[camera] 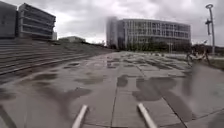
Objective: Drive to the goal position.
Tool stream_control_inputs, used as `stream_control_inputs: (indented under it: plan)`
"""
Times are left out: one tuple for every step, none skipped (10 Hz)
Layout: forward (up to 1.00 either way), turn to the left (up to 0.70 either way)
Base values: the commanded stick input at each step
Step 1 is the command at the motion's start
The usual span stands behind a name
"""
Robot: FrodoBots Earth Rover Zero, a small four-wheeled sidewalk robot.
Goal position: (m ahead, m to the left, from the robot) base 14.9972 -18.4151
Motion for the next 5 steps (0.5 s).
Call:
stream_control_inputs:
  plan:
    - [1.0, -0.27]
    - [1.0, -0.27]
    - [1.0, -0.27]
    - [1.0, -0.27]
    - [1.0, -0.27]
